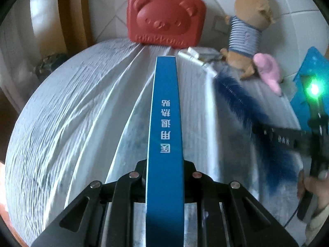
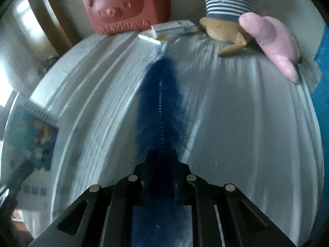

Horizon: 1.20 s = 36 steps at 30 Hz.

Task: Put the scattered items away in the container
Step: 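Carry the blue box and duster with both tools over the blue crate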

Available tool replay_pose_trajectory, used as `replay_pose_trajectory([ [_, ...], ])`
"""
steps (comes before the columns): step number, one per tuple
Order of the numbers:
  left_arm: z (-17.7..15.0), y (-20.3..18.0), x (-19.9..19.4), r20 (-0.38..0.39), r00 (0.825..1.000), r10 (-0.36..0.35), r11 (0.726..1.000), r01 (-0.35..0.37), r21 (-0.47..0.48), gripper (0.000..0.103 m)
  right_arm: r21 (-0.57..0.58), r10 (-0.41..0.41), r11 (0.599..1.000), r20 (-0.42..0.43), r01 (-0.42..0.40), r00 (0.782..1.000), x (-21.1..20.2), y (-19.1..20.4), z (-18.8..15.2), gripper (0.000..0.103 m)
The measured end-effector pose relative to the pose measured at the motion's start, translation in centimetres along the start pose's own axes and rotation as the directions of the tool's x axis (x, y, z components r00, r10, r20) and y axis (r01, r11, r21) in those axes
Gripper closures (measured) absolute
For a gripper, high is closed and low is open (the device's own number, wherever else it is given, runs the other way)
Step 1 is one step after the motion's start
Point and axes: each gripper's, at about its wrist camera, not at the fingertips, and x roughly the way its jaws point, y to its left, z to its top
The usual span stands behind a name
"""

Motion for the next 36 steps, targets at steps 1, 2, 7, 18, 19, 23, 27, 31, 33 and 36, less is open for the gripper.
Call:
replay_pose_trajectory([
  [1,0.1,-0.2,-0.3,0.007,1.0,-0.005,1.0,0.005,0.003,0.086,0.004,0.011,1.0,0.006,-0.011,1.0,-0.9,0.1,-0.6,0.09],
  [2,0.1,-0.5,-0.7,0.011,1.0,-0.011,1.0,0.011,0.005,0.086,0.006,0.023,1.0,0.003,-0.023,1.0,-1.5,0.0,-1.2,0.09],
  [7,-0.3,-1.8,-2.2,0.022,0.999,-0.04,0.999,0.04,0.019,0.086,0.015,0.049,0.999,0.0,-0.049,0.999,-4.5,-0.6,-3.2,0.091],
  [18,-0.5,-4.7,-5.3,0.056,0.995,-0.079,0.995,0.075,0.068,0.086,0.008,0.075,0.997,0.167,-0.077,0.983,-13.9,-1.1,-3.4,0.096],
  [19,-0.4,-4.9,-5.6,0.062,0.995,-0.083,0.994,0.079,0.071,0.086,0.004,0.067,0.998,0.171,-0.069,0.983,-14.5,-1.1,-3.3,0.096],
  [23,-0.7,-5.7,-6.3,0.063,0.994,-0.093,0.992,0.087,0.088,0.086,0.011,0.059,0.998,0.101,-0.06,0.993,-14.0,-1.7,-3.9,0.096],
  [27,-1.9,-5.2,-4.9,0.027,0.997,-0.073,0.995,0.071,0.075,0.086,0.041,0.084,0.995,0.049,-0.086,0.995,-10.9,-2.2,-5.6,0.067],
  [31,-3.4,-4.3,-2.5,-0.03,0.998,-0.048,0.997,0.049,0.054,0.086,-0.007,0.07,0.998,0.031,-0.07,0.997,-8.0,-0.7,-5.5,0.033],
  [33,-4.0,-3.9,-1.1,-0.054,0.998,-0.032,0.998,0.035,0.045,0.086,-0.041,0.057,0.998,0.014,-0.056,0.998,-6.1,0.0,-4.9,0.033],
  [36,-4.7,-3.4,0.8,-0.077,0.997,-0.023,0.999,0.025,0.03,0.086,-0.085,0.029,0.996,0.003,-0.028,1.0,-2.7,0.6,-4.0,0.026],
])
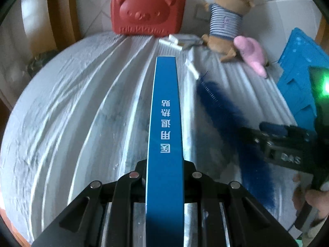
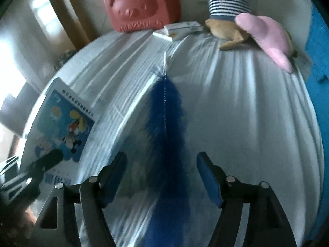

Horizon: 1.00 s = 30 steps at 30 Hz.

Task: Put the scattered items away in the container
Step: 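Carry the blue box and duster with both tools over the blue crate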

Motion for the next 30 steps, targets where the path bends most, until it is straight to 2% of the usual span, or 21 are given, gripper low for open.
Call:
replay_pose_trajectory([
  [2,-0.3,0.4,1.3,-0.014,1.0,0.005,1.0,-0.005,-0.01,0.086,-0.025,-0.021,0.999,0.004,0.021,1.0,2.1,0.2,0.3,0.02],
  [3,-0.4,0.5,1.7,-0.014,1.0,0.005,1.0,-0.005,-0.012,0.086,-0.046,-0.037,0.998,-0.003,0.037,0.999,3.3,0.5,0.4,0.023],
  [4,-0.4,0.6,1.9,-0.009,1.0,0.003,1.0,-0.003,-0.012,0.086,-0.066,-0.073,0.995,-0.034,0.071,0.997,4.5,0.7,0.2,0.032],
  [5,-0.4,0.7,2.0,-0.006,1.0,0.002,1.0,-0.002,-0.013,0.086,-0.099,-0.115,0.989,-0.013,0.113,0.993,4.9,1.1,0.0,0.047],
  [6,-0.4,0.7,2.0,-0.007,1.0,0.001,1.0,-0.001,-0.013,0.086,-0.107,-0.112,0.988,0.001,0.111,0.994,5.0,1.2,0.0,0.073],
  [7,-0.3,0.7,2.0,-0.008,1.0,0.002,1.0,-0.002,-0.014,0.086,-0.103,-0.116,0.988,0.002,0.116,0.993,5.1,1.2,0.0,0.087],
  [8,-0.2,0.6,1.8,-0.008,1.0,0.0,1.0,-0.001,-0.013,0.086,-0.091,-0.102,0.991,0.001,0.102,0.995,5.1,1.1,0.0,0.091],
  [12,0.8,-0.2,0.1,0.025,0.999,-0.021,1.0,0.021,0.004,0.086,-0.07,-0.058,0.996,0.023,0.06,0.998,3.7,0.7,-0.2,0.091],
  [16,2.2,-1.4,-2.1,0.072,0.996,-0.049,0.998,0.048,0.028,0.086,-0.056,-0.045,0.997,0.107,0.051,0.993,0.0,0.4,0.1,0.091],
  [22,4.8,-3.9,-6.3,0.148,0.984,-0.103,0.992,0.091,0.082,0.086,-0.035,-0.067,0.996,0.209,0.076,0.976,-5.9,-0.3,1.4,0.091],
  [30,7.0,-7.9,-11.2,0.22,0.962,-0.159,0.979,0.125,0.164,0.086,-0.005,-0.117,0.992,0.317,0.125,0.941,-13.7,-2.4,2.3,0.091],
])
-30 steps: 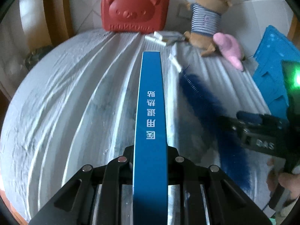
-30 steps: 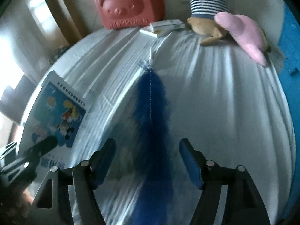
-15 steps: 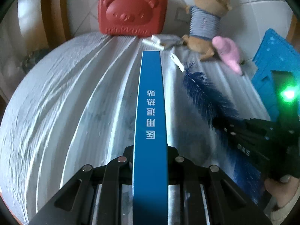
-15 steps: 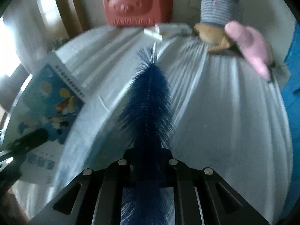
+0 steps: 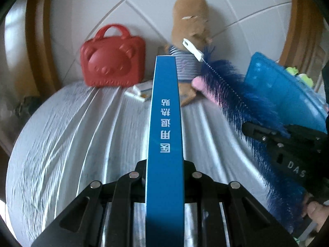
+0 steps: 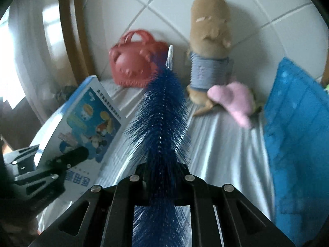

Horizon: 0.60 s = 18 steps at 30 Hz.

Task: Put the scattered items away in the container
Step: 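Carry the blue box and duster with both tools over the blue crate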

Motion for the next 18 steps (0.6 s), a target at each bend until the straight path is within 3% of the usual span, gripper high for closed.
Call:
replay_pose_trajectory([
  [5,3.3,-4.4,-2.4,0.07,0.995,-0.066,0.996,0.062,0.065,0.086,0.034,-0.048,0.998,0.076,0.045,0.996,-5.6,-2.9,2.4,0.091],
  [11,8.7,-13.2,-5.3,0.143,0.971,-0.192,0.973,0.169,0.16,0.086,0.082,-0.139,0.989,0.175,0.127,0.975,-15.7,-8.3,5.1,0.091],
  [18,14.1,-26.8,-6.2,0.137,0.935,-0.327,0.929,0.292,0.226,0.086,0.119,-0.301,0.951,0.171,0.284,0.938,-25.1,-20.2,7.3,0.091],
])
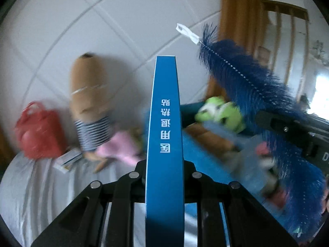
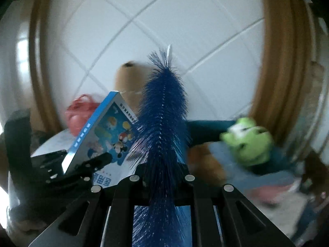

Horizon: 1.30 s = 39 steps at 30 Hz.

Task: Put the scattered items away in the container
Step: 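Open both tools to drop the box and duster into the crate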

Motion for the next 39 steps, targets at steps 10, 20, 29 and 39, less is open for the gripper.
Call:
replay_pose_trajectory([
  [10,5.8,-15.7,10.6,-0.089,0.995,0.045,0.997,-0.039,0.059,0.086,0.054,-0.013,0.998,-0.148,0.021,0.989,3.8,-17.3,1.6,0.091],
  [20,2.3,-18.2,17.1,-0.227,0.951,0.21,0.973,-0.181,0.143,0.047,0.125,0.037,0.992,-0.338,0.006,0.94,12.4,-22.4,-4.2,0.058],
  [29,1.8,-15.6,14.3,-0.183,0.963,0.196,0.979,-0.182,0.089,0.002,0.16,0.035,0.987,-0.209,-0.002,0.977,8.8,-23.7,-3.7,0.0],
  [39,-1.2,-11.5,8.5,-0.113,0.978,0.174,0.984,-0.169,0.049,0.002,0.157,-0.001,0.988,-0.074,0.013,0.997,3.9,-20.6,-4.0,0.0],
])
